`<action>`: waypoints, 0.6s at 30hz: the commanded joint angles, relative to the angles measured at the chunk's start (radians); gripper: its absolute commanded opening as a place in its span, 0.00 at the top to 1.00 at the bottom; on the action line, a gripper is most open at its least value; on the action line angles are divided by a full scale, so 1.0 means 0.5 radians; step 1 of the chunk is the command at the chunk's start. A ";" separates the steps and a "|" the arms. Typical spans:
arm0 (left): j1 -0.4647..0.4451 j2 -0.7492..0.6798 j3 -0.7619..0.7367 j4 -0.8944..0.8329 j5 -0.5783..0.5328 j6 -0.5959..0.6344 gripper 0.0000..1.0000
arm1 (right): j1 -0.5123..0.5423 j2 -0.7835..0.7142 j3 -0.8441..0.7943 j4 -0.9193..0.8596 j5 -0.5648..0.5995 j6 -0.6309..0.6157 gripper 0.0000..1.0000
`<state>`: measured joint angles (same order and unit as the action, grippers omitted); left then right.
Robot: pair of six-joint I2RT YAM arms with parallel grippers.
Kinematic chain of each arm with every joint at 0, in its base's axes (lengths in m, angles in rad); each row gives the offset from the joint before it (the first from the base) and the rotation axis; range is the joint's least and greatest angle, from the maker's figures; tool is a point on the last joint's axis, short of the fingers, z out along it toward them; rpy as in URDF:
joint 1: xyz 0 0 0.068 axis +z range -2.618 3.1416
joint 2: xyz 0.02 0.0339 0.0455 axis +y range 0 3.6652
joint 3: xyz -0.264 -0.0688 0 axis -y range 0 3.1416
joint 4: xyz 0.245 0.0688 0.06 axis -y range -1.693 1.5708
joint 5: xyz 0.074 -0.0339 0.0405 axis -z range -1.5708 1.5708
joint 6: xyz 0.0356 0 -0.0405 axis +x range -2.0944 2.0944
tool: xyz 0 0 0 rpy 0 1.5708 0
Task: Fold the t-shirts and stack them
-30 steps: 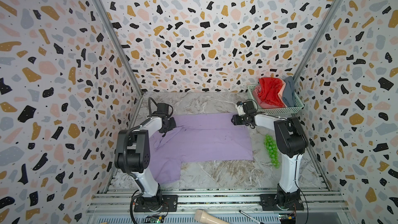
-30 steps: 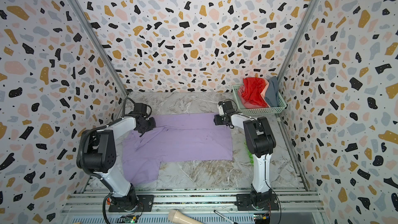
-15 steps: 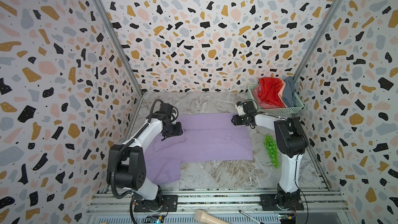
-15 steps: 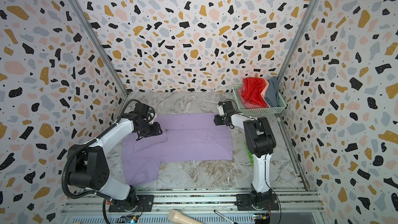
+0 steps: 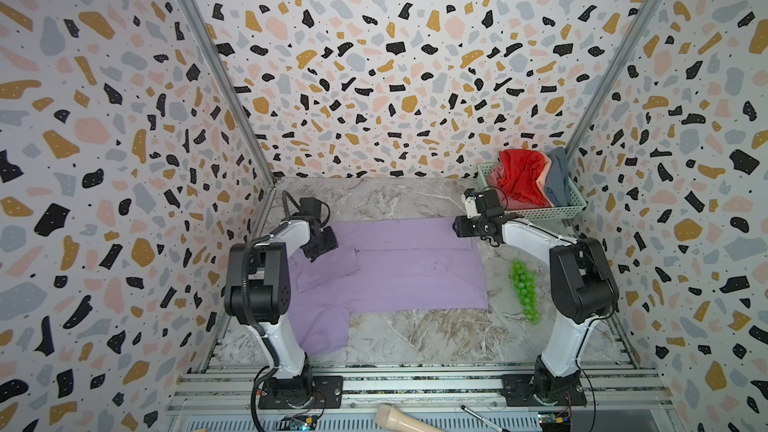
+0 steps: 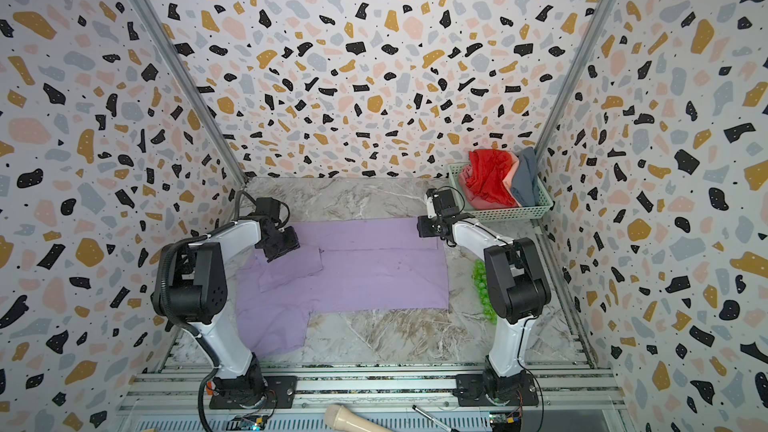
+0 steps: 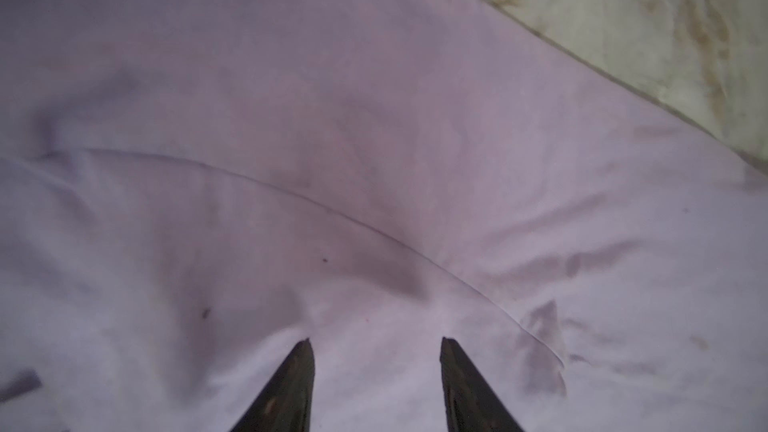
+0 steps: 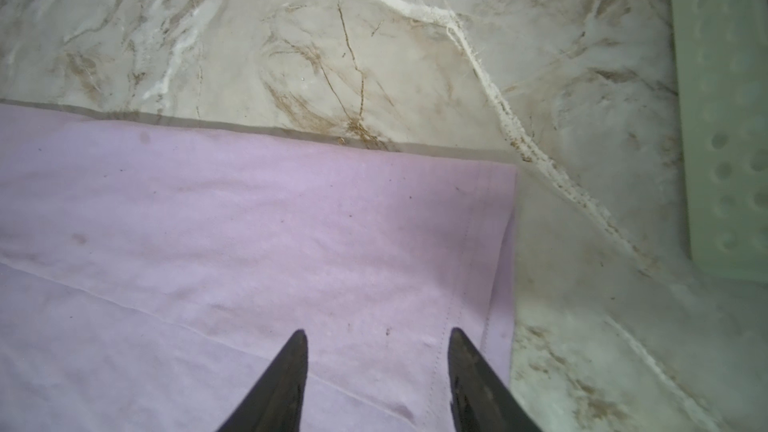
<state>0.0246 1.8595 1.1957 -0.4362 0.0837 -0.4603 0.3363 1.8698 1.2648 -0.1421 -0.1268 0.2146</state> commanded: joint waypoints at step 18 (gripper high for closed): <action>0.123 0.786 0.689 0.330 0.166 -0.265 0.50 | -0.170 1.208 1.269 0.059 -0.130 0.201 0.46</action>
<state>0.0761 2.1563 1.5063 -0.2352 0.1356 -0.5632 0.2802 2.3943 1.8084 -0.0647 -0.1589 0.2710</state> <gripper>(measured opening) 0.502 0.536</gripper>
